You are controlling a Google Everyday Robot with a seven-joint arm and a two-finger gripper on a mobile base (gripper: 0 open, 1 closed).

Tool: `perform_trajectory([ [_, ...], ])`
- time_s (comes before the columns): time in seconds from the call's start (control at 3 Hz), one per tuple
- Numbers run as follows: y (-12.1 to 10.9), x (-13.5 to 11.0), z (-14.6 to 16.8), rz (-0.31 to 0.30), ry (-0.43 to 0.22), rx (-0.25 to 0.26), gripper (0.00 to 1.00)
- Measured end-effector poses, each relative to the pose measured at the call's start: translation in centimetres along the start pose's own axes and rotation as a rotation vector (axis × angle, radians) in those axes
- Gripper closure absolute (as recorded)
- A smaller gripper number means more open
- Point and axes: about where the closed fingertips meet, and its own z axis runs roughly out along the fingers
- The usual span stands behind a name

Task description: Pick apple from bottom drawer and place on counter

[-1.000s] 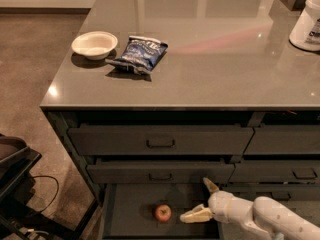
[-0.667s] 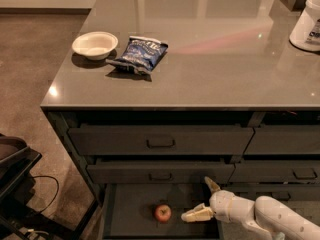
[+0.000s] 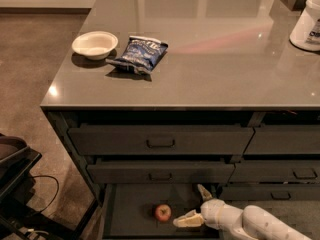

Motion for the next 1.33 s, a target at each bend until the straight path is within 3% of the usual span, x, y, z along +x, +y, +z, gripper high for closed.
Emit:
perform_trajectory([
  [0.33,0.6,3.6,3.5,0.029,0.011,-0.035,0.0],
  [0.67,0.6,3.6,3.5,0.03,0.01,-0.036,0.0],
  [1.33,-1.3,9.6,8.1,0.106,0.01,0.01,0.0],
])
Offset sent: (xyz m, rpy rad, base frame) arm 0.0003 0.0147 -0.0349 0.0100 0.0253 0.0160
